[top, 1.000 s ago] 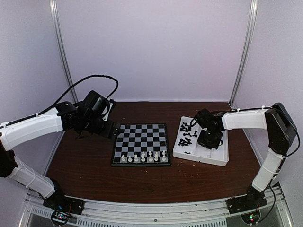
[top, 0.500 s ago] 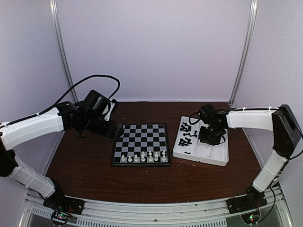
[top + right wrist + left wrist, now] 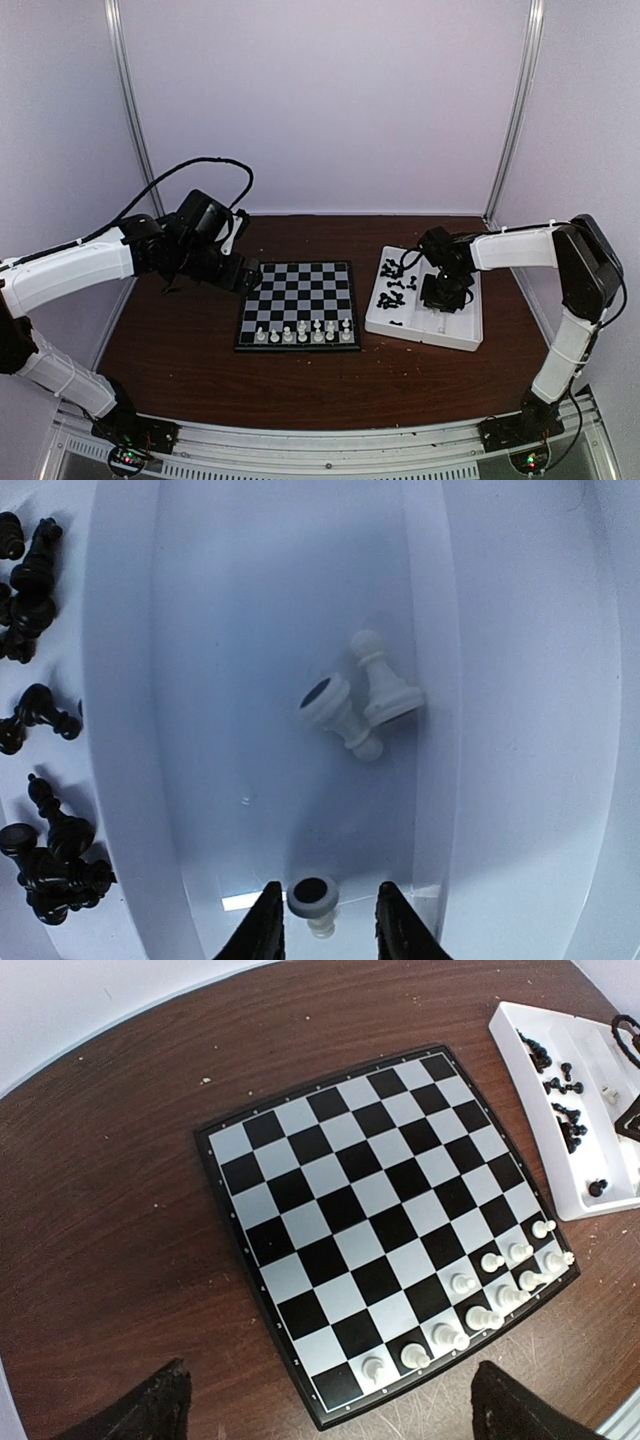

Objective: Set up the chess pieces on the board
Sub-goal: Pick up the chess piece from the storage box.

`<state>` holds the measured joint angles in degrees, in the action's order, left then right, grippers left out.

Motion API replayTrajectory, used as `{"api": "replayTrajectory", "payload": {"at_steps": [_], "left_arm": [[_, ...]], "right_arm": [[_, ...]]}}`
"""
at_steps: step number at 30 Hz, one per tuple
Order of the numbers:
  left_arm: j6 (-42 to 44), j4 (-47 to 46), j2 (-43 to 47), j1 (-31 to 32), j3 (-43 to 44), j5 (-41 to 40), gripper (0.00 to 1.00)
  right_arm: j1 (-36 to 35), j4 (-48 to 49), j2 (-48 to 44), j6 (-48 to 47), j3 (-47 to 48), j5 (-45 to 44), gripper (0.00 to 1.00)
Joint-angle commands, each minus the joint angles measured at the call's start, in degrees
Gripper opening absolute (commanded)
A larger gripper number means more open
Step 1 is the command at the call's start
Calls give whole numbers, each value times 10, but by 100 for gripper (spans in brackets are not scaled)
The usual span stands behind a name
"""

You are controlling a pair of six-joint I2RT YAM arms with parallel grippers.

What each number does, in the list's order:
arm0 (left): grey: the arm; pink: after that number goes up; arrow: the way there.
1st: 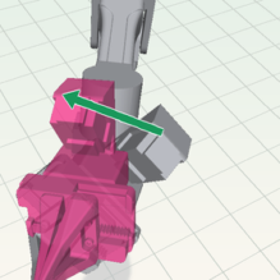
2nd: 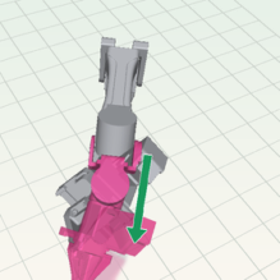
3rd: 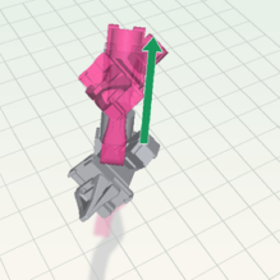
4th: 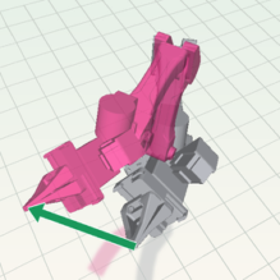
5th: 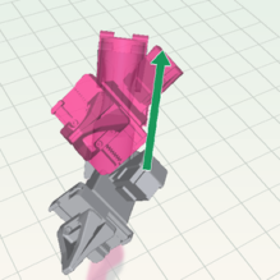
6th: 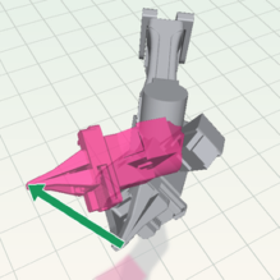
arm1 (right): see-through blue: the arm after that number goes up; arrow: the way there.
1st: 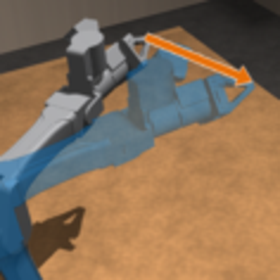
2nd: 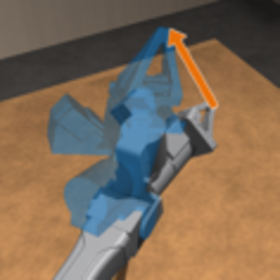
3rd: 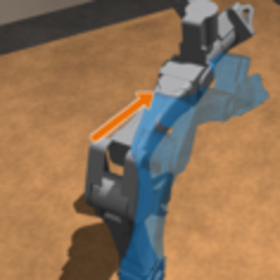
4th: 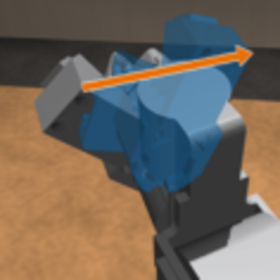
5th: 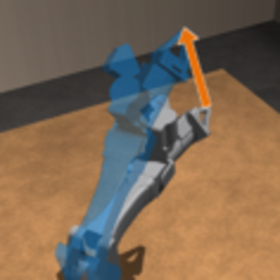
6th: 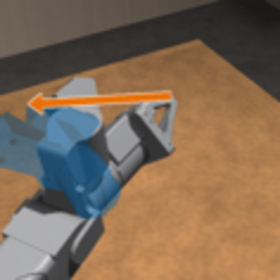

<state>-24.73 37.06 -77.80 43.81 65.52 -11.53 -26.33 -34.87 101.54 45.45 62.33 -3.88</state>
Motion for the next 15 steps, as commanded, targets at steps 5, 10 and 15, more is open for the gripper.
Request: {"api": "replayTrajectory", "payload": {"at_steps": [5,10,15], "left_arm": [[-1,-23,-3,-5,7,1,98],[-2,-22,-3,-5,6,-1,98],[-3,-22,-10,-5,8,-1,98]], "right_arm": [[1,-6,12,8,5,-22,32],[1,6,21,3,8,-4,29],[1,13,27,-1,6,0,26]]}}
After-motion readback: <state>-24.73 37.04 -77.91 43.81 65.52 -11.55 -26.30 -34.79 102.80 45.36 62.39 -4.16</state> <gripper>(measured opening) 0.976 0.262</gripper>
